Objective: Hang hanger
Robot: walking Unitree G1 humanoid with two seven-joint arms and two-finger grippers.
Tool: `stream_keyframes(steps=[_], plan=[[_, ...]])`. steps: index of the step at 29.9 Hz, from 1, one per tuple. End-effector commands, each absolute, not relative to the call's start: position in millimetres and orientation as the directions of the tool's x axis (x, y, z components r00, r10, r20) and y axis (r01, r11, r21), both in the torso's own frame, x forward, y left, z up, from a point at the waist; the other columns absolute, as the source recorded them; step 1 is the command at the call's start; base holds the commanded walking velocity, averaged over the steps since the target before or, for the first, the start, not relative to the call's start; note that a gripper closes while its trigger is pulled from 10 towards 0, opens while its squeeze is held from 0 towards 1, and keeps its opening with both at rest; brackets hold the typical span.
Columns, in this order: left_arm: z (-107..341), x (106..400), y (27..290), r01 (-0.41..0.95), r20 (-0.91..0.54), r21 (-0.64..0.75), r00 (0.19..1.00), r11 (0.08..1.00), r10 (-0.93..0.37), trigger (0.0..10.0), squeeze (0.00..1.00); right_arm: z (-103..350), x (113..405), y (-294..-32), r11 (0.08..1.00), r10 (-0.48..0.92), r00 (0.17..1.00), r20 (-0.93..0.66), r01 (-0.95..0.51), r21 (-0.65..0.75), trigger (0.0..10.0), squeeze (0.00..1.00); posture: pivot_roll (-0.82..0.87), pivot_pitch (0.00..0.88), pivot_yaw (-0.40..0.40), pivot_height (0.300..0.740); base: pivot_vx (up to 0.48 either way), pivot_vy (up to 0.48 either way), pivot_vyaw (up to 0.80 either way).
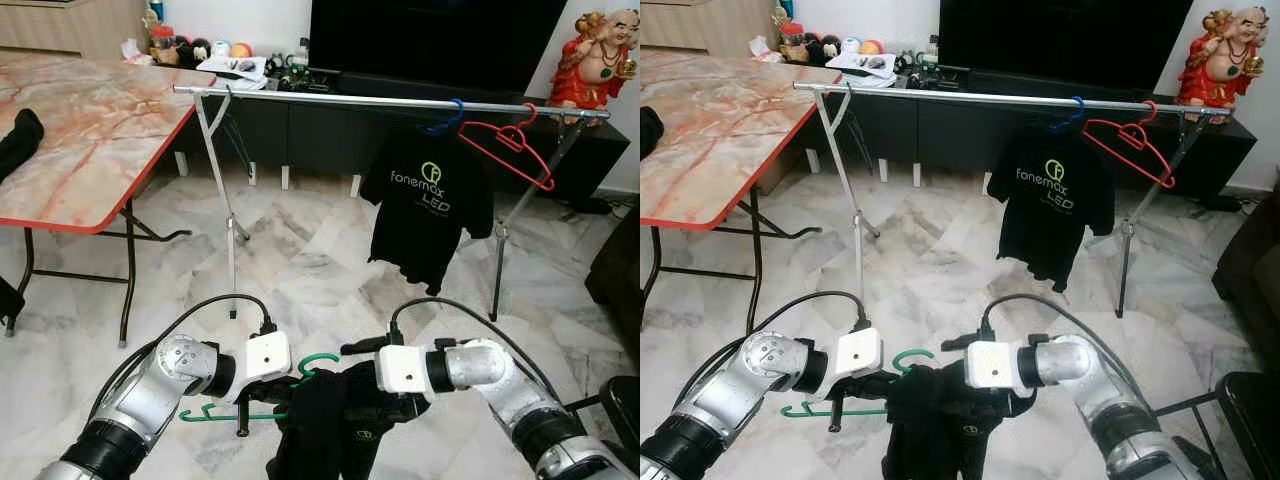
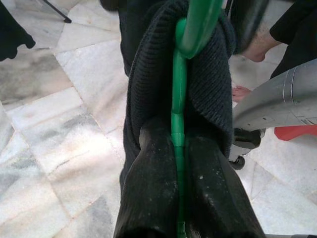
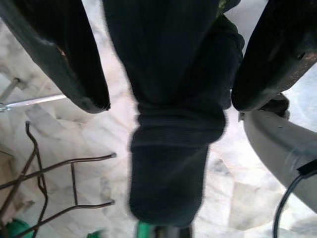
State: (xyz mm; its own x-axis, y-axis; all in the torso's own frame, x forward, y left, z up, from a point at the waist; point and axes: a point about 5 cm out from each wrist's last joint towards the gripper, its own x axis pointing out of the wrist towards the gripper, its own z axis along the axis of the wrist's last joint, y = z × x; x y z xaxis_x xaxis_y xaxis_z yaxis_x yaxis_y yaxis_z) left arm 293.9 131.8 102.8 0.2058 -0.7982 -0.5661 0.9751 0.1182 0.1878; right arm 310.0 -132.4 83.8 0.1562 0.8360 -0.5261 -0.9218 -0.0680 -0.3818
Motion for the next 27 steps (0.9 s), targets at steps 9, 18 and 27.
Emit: stream_keyframes(steps=[9, 18, 27], plan=[[121.1, 296.0, 119.2, 0.967, -0.537, 0.248, 0.189, 0.061, -0.822, 10.0, 0.00, 80.1, 310.6, -127.0, -0.071, 0.838, 0.132, -0.530, -0.936, -0.345, 10.0, 0.00, 0.09, 0.103, -0.069, 0.740, 0.000, 0.000, 0.00], [122.8, 295.0, 117.8, 0.966, -0.535, 0.253, 0.184, 0.052, -0.825, 10.0, 0.00, 83.3, 316.2, -127.9, 0.019, 0.861, 0.168, -0.480, -0.954, -0.300, 0.0, 0.00, 0.09, 0.103, -0.071, 0.740, 0.000, 0.000, 0.00], [123.7, 296.0, 116.9, 0.963, -0.537, 0.266, 0.191, 0.050, -0.821, 10.0, 0.00, 78.9, 315.5, -131.1, 0.044, 0.854, 0.174, -0.491, -0.963, -0.265, 0.0, 0.00, 0.09, 0.087, -0.069, 0.740, 0.000, 0.000, 0.00]])
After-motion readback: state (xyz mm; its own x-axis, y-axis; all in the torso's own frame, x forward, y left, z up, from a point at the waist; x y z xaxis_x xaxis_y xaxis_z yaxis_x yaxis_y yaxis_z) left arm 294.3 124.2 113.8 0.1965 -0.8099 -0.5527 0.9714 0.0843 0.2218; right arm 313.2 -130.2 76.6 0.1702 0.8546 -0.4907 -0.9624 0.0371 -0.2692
